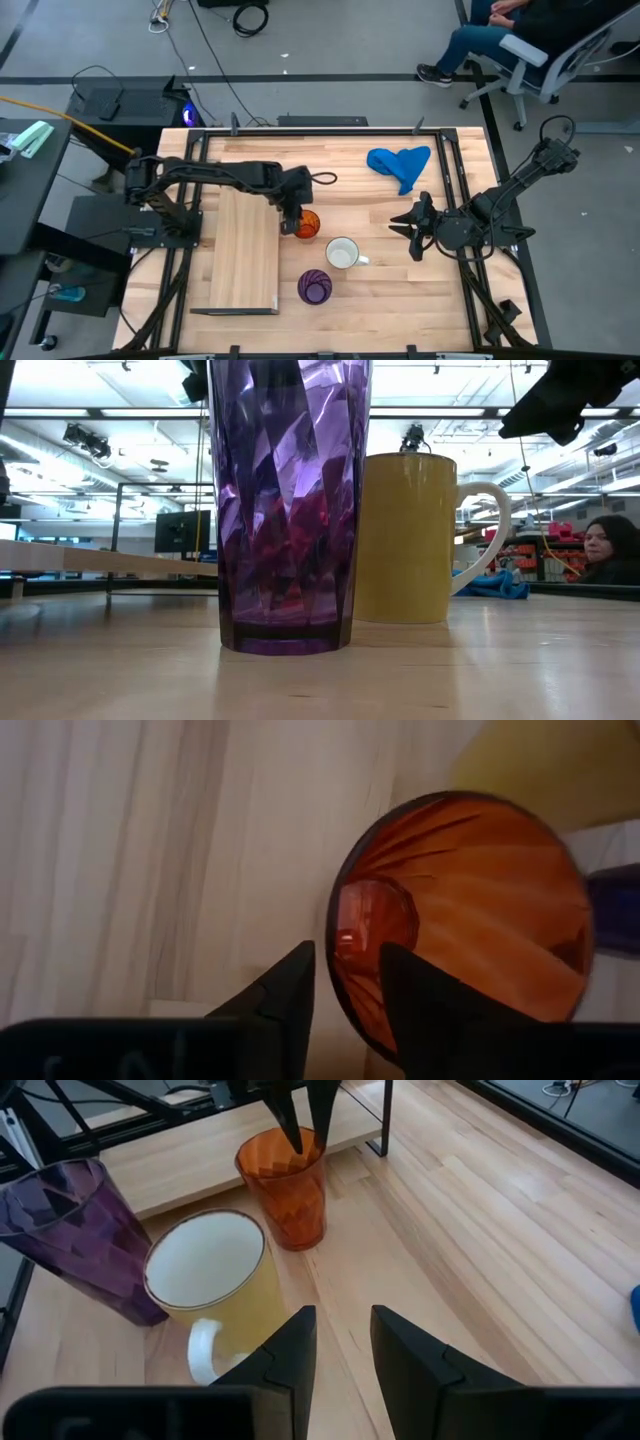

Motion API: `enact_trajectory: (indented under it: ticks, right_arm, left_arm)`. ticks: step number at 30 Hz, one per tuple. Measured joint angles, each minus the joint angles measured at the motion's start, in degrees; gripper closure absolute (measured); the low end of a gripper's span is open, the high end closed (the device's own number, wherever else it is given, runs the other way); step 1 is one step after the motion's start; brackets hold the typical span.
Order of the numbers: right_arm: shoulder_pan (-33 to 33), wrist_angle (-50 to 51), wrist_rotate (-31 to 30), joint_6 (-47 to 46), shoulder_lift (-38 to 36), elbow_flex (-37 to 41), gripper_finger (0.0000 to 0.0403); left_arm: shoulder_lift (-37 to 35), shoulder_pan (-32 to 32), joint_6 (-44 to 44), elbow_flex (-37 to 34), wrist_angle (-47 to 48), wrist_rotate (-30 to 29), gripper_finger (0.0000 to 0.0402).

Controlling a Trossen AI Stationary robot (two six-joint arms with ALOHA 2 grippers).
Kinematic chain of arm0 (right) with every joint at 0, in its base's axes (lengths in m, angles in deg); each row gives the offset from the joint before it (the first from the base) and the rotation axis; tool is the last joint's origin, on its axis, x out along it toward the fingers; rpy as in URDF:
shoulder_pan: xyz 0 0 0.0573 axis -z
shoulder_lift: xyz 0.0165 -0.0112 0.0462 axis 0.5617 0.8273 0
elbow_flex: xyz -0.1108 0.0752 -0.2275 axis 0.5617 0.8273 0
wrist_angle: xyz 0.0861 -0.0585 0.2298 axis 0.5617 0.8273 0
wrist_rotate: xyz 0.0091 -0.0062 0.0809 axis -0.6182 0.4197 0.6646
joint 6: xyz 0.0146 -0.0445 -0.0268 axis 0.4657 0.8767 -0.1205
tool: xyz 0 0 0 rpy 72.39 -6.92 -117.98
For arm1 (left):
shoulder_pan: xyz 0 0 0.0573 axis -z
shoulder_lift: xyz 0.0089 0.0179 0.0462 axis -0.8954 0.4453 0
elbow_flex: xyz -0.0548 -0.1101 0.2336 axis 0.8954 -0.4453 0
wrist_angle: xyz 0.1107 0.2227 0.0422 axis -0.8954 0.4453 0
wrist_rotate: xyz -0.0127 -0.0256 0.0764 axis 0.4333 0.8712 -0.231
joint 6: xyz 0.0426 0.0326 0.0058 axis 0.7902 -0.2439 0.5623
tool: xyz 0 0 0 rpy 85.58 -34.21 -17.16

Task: Stack small to large cups/mugs on shelf
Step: Put the brown cup on the shelf

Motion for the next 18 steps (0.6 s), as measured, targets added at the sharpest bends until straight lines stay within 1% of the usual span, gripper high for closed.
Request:
enact_trajectory:
  ticks: [3,9,11,14,18]
  right_arm:
    - [0.00,0.03,-0.01,0.00,0.00,0.00,0.0298]
    - [0.00,0.05,0.01,0.00,0.02,0.00,0.0298]
    - [0.00,0.08,0.02,0.00,0.02,0.00,0.0298]
    - [0.00,0.07,0.02,0.02,0.02,0.00,0.0298]
    - [0.00,0.08,-0.01,0.30,0.01,0.00,0.0298]
  left_arm:
    - [-0.04,0.01,-0.09,0.04,-0.04,-0.01,0.0308]
    - [-0.03,0.00,-0.49,0.02,0.08,-0.01,0.0383]
    - [-0.03,0.00,-0.88,0.02,0.04,0.02,0.0388]
    - [-0.03,-0.02,-1.87,0.35,1.17,-0.01,0.0382]
    - [0.01,0.19,-1.58,5.72,9.97,-0.05,0.0389]
